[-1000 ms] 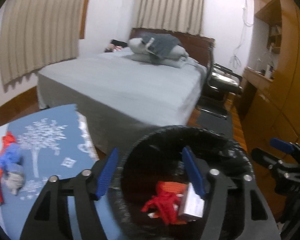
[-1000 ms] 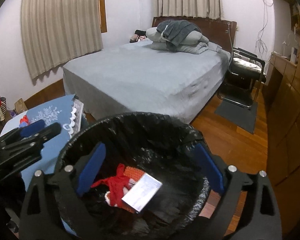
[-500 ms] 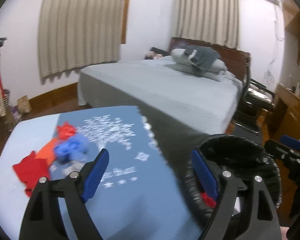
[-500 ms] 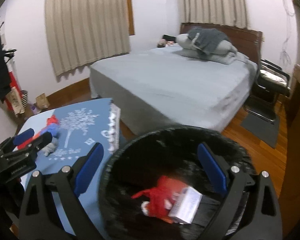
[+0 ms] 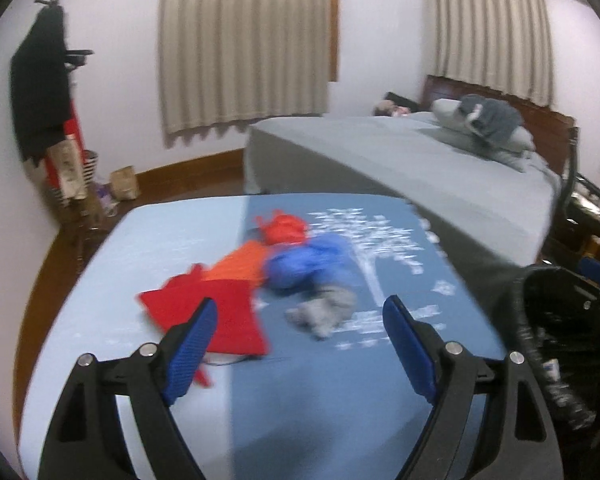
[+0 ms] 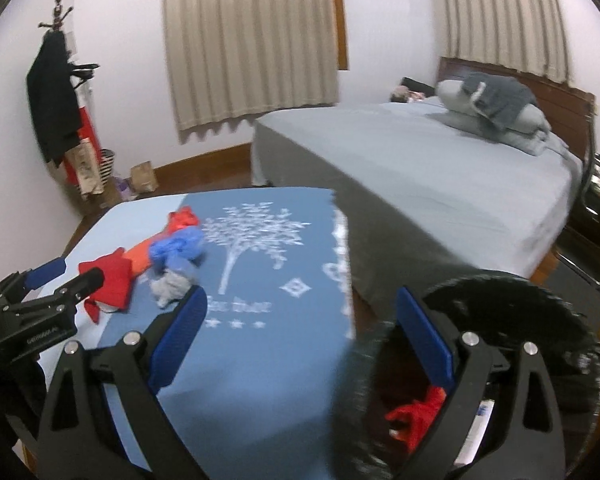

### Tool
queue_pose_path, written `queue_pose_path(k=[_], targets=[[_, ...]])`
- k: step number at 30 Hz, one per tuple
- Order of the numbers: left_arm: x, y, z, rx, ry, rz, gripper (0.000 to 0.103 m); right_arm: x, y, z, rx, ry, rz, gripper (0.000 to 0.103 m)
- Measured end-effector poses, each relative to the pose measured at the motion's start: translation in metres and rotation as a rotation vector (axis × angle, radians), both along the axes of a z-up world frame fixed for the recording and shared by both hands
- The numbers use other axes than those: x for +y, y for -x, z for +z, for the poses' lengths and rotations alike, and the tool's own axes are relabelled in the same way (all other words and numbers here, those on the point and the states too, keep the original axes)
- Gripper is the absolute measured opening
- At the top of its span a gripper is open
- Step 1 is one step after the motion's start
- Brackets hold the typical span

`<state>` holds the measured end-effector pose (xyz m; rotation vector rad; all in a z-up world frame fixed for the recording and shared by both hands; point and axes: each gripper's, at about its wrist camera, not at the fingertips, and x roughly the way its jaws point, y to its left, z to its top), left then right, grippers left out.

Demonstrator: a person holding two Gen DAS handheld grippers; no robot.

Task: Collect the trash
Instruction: 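Move both tools back over the table toward the remaining items, then grasp the second red glove with the left tool while the right tool grasps the grey sock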

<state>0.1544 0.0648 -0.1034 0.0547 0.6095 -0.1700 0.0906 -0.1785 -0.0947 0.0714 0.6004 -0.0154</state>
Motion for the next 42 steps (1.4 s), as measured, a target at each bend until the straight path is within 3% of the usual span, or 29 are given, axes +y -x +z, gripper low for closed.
queue_pose_path(k=[11,15,23,29,35,42], targets=[[0.061,-0.03,-0.033,0.048,-0.017,0.114,0.083,0.048,-0.035,-0.026,0.028,0.007,0.067,0.092],[0.075,-0.046,-0.045,0.096,0.002,0.143,0.07,0.052,-0.042,-0.031,0.041,0.02,0.076,0.092],[0.065,-0.061,-0.061,0.156,0.004,0.103,0.062,0.058,-0.049,-0.043,0.073,0.029,0.08,0.092],[0.057,-0.067,-0.072,0.202,0.027,0.064,0.041,0.061,-0.051,-0.05,0.09,0.033,0.085,0.092],[0.054,-0.062,-0.07,0.18,0.021,0.054,0.031,0.062,-0.052,-0.055,0.11,0.026,0.081,0.093],[0.06,-0.036,-0.05,0.119,0.052,0.056,0.03,0.065,-0.055,-0.057,0.107,0.003,0.089,0.092]])
